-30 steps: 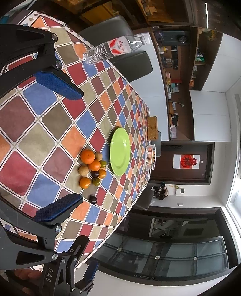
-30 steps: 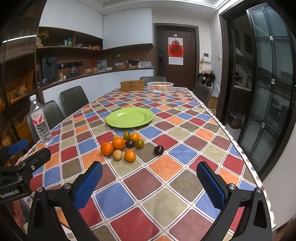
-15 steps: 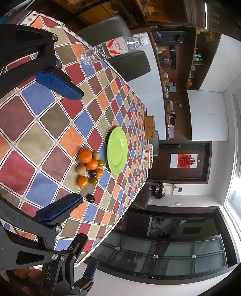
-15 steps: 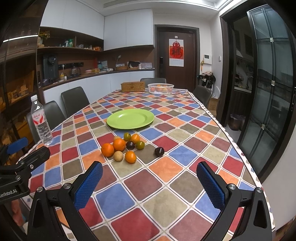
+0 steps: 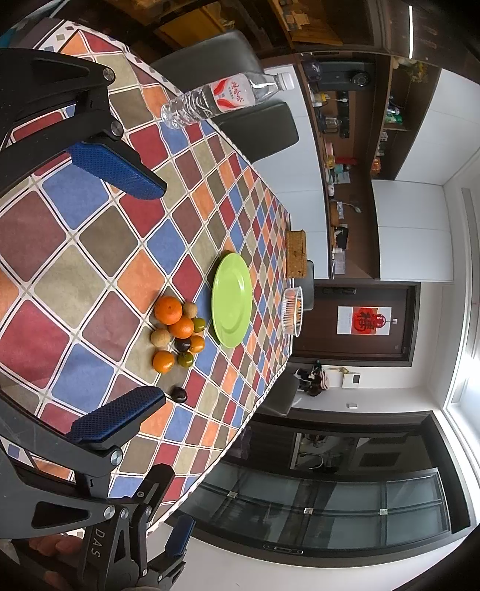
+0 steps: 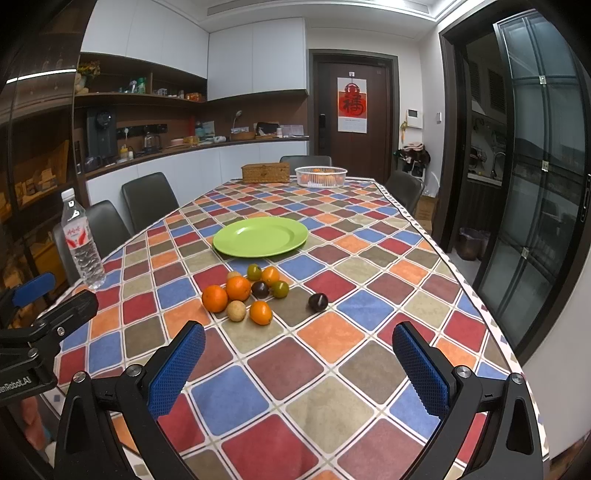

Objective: Organize fruits

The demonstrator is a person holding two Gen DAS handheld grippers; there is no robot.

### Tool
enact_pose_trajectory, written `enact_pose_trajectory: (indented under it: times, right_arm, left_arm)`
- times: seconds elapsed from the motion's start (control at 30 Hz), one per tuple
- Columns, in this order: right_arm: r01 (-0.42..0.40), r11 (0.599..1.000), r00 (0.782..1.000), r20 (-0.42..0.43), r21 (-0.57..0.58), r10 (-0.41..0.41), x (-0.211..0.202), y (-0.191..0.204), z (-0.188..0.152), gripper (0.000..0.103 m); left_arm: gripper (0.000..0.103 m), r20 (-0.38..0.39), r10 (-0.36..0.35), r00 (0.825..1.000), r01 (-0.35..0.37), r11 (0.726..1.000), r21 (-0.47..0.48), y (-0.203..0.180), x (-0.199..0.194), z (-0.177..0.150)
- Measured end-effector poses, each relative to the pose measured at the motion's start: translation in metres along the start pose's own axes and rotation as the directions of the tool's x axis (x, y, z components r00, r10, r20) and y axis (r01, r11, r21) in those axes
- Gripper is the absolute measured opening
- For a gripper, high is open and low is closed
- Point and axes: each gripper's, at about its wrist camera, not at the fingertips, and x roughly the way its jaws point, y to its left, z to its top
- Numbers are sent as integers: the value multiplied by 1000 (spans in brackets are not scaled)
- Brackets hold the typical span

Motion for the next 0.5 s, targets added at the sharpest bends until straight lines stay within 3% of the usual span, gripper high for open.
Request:
enact_pose_trajectory:
  times: [0.5]
  right_arm:
    - [1,1000,1000,1,-3,-1,-1,1,0,102]
  left_arm:
    - [103,1,-1,1000,1,1000,-2,1,0,-1]
